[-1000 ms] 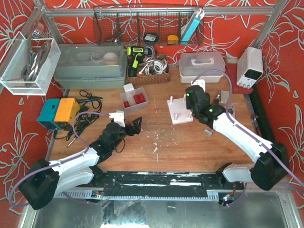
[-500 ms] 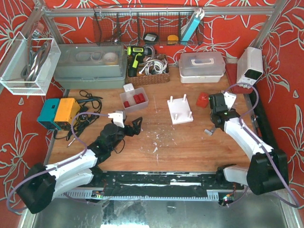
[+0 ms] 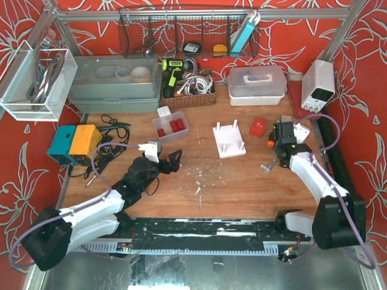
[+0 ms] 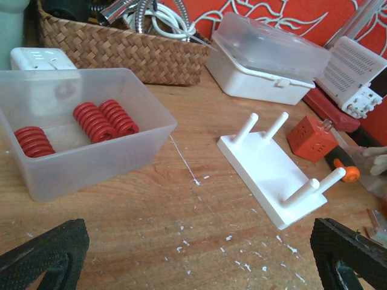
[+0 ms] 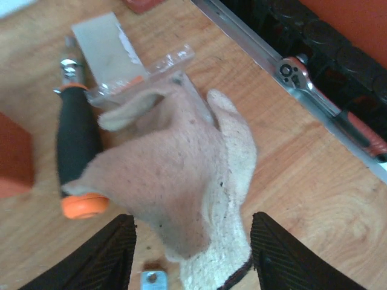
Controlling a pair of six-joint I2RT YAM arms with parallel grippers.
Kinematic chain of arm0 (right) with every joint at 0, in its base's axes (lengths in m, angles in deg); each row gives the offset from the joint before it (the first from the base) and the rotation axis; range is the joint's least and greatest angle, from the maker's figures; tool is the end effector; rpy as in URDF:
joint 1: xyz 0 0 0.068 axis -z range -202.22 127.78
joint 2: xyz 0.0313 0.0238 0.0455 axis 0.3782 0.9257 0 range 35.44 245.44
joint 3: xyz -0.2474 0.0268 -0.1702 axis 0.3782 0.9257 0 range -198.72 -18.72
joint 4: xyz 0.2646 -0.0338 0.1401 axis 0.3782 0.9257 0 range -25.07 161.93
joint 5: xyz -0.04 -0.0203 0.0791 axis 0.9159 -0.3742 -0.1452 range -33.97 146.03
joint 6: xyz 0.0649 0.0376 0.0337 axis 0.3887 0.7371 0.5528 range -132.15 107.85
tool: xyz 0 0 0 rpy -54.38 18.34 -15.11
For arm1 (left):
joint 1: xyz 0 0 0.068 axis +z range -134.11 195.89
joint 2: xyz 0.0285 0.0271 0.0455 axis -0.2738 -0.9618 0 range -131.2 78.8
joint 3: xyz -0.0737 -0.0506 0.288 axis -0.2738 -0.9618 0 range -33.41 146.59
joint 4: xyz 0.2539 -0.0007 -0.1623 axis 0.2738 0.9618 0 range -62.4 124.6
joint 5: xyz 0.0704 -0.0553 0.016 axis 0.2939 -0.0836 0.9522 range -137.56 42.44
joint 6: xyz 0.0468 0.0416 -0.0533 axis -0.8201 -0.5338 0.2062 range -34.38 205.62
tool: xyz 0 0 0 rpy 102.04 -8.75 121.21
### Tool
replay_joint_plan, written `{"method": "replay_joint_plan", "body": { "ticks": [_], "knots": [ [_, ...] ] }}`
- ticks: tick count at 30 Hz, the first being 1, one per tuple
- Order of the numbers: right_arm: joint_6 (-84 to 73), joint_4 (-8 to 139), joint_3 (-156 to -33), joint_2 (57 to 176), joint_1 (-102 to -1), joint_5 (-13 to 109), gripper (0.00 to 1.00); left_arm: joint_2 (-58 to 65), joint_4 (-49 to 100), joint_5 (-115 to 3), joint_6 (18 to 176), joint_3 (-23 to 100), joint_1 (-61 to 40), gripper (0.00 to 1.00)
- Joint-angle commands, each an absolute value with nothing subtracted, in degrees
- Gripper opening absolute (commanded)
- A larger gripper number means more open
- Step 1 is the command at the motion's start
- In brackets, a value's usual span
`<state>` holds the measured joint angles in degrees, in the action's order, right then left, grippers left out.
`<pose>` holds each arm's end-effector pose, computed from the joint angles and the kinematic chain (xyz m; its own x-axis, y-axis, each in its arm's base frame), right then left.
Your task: Install the large spring
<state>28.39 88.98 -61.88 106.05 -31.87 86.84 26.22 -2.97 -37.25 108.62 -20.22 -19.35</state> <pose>0.2914 0.0123 0.2053 -0.4756 0.4854 -0.7336 0.6310 0.7693 0.1000 0.2069 -0.1306 0.1887 -0.2808 -0.2724 -0.9203 0.3407 0.8681 -0.3609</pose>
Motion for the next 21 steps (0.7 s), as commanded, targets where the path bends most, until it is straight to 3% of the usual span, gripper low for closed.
{"method": "replay_joint_plan", "body": {
  "ticks": [1,3,7,12,21],
  "knots": [
    [26.8,90.6,-61.7,100.7,-31.7,80.0,0.59,26.1,-4.5,-36.9,108.1,-20.6,-19.2,0.99],
    [25.4,91.3,-62.2,98.6,-31.8,74.4,0.65,26.4,-3.7,-36.4,108.0,-20.3,-19.2,0.99],
    [24.9,90.3,-60.6,94.3,-32.5,63.0,0.97,28.1,-1.4,-34.6,108.4,-19.9,-19.2,0.99],
    [24.7,87.5,-58.8,88.6,-35.6,58.7,0.99,29.4,1.9,-31.7,112.5,-19.5,-19.2,0.99],
    [22.4,78.5,-53.7,87.4,-43.5,66.5,0.99,22.8,13.6,-27.5,109.3,-7.6,-18.9,0.95]
  ]
}}
